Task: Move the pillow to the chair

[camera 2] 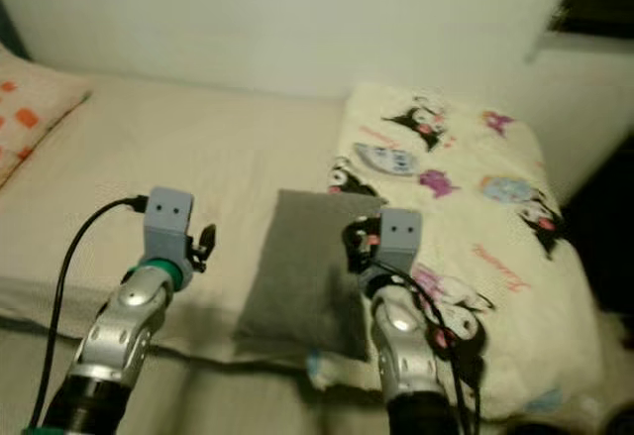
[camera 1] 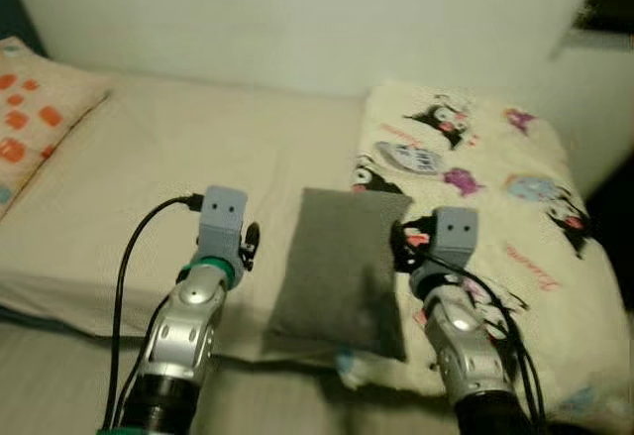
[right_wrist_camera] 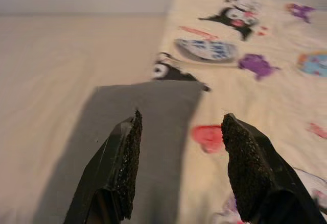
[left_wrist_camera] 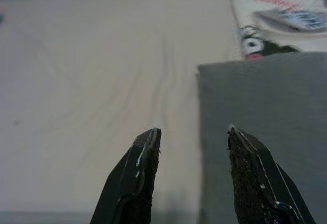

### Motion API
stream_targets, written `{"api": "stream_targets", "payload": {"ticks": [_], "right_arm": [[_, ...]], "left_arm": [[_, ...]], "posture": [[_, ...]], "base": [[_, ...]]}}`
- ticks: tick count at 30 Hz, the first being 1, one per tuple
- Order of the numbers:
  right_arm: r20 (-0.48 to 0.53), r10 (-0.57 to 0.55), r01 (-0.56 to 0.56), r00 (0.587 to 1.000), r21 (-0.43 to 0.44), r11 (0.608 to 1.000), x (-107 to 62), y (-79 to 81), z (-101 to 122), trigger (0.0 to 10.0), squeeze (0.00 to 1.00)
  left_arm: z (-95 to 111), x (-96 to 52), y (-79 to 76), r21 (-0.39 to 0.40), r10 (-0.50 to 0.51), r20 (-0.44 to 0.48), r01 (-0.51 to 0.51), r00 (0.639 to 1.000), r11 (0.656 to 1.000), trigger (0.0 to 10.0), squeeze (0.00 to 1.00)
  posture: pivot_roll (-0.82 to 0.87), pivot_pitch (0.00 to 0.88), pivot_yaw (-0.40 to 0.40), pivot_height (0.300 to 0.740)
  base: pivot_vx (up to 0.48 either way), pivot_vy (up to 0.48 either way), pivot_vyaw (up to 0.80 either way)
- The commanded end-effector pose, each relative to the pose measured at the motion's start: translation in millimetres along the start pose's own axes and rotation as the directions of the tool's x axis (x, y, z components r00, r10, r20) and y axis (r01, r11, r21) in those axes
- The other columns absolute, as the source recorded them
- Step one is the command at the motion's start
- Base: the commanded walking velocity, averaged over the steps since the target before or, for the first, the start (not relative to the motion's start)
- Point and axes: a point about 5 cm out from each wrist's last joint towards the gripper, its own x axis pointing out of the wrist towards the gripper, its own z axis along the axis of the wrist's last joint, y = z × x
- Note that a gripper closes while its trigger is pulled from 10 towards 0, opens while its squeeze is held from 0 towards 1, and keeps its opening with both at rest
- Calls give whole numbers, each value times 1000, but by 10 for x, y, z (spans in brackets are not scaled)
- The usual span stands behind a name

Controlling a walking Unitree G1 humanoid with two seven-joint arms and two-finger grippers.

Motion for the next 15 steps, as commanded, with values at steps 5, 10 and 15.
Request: {"api": "stream_targets", "payload": {"ticks": [5,10,15], "right_arm": [[-14,9,-9,1000,21,1000,-14,67,-39,10000,0],[-15,11,-11,1000,23,1000,-15,75,-42,10000,0],[-17,15,-14,1000,30,999,-6,84,-38,10000,0]], "left_arm": [[-38,-6,51,6,12,-14,-12,1000,1000,10000,0],[-25,-8,53,49,11,1,-11,1000,999,10000,0],[-37,-13,65,72,20,-5,-20,1000,997,10000,0]], "posture": [[16,8,8,740],[19,13,5,740],[19,15,4,740]], "base": [[0,480,0],[0,0,0],[0,0,0]]}}
